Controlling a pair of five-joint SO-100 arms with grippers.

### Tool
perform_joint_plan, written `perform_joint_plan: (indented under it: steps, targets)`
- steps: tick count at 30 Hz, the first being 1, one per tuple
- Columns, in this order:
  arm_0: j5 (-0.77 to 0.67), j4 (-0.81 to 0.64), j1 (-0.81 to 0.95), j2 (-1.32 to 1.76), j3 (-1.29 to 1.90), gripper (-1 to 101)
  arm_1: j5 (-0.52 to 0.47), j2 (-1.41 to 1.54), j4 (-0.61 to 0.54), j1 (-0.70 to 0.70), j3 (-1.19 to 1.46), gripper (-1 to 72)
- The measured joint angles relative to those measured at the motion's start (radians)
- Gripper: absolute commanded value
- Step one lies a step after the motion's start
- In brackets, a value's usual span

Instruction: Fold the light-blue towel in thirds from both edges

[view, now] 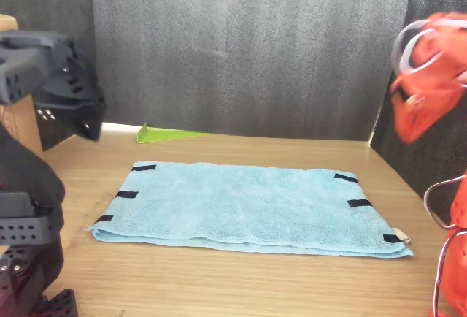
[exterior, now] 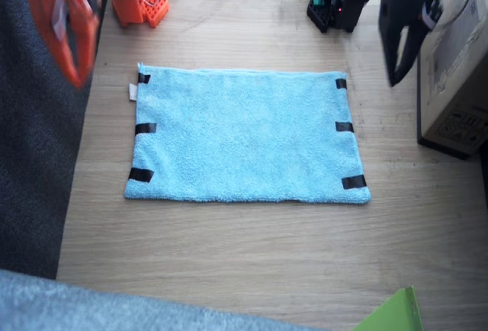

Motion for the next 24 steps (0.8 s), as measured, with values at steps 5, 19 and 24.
perform_joint_plan:
  steps: [5,19,24]
  targets:
    - [0.000,0.000,0.009,-0.029,0.000,16,0.003,-0.069,-0.028,0.061,0.048,19.0]
    - [0.002,0.000,-0.017,0.002,0.052,19,0.008,-0.069,-0.117,0.091,0.230,27.0]
    - [0.002,0.000,-0.015,0.003,0.054,19,0.011,-0.069,-0.150,0.095,0.275,27.0]
